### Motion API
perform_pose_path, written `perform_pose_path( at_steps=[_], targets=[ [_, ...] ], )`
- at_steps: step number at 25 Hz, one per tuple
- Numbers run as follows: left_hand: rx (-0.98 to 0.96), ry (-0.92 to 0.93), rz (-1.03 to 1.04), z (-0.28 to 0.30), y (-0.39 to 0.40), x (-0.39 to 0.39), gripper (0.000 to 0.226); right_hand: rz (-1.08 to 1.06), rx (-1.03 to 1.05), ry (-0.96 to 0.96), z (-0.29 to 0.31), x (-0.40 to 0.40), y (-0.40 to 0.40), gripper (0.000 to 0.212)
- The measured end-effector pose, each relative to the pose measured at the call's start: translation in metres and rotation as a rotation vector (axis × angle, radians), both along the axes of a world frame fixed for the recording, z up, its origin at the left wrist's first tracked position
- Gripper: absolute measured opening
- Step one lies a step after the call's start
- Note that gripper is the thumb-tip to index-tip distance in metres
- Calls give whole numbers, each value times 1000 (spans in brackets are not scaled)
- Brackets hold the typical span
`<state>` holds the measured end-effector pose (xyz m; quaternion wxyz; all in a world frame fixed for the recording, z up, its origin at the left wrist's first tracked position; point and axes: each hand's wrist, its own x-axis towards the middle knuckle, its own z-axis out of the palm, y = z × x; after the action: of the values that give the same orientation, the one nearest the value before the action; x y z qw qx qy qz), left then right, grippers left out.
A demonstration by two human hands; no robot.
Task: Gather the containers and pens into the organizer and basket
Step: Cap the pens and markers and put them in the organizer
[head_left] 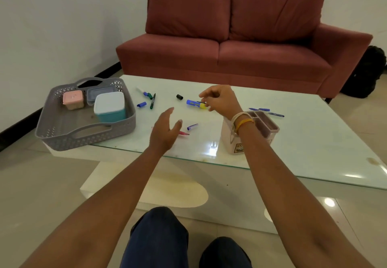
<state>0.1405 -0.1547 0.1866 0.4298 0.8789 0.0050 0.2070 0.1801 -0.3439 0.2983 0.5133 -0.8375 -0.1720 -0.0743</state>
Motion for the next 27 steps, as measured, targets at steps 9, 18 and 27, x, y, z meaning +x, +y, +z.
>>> perform_pose_path(
  at_steps=[9,18,27],
  targets=[
    [511,79,160,-32,27,-5,66,-221,-633,158,-68,77,68,55],
    [555,121,181,-33,26,-2,76,-418,-802,11,-97,109,74,41],
    [560,131,190,-34,25,-2,76,-387,-808,-52,-94,99,78,25]
  ],
)
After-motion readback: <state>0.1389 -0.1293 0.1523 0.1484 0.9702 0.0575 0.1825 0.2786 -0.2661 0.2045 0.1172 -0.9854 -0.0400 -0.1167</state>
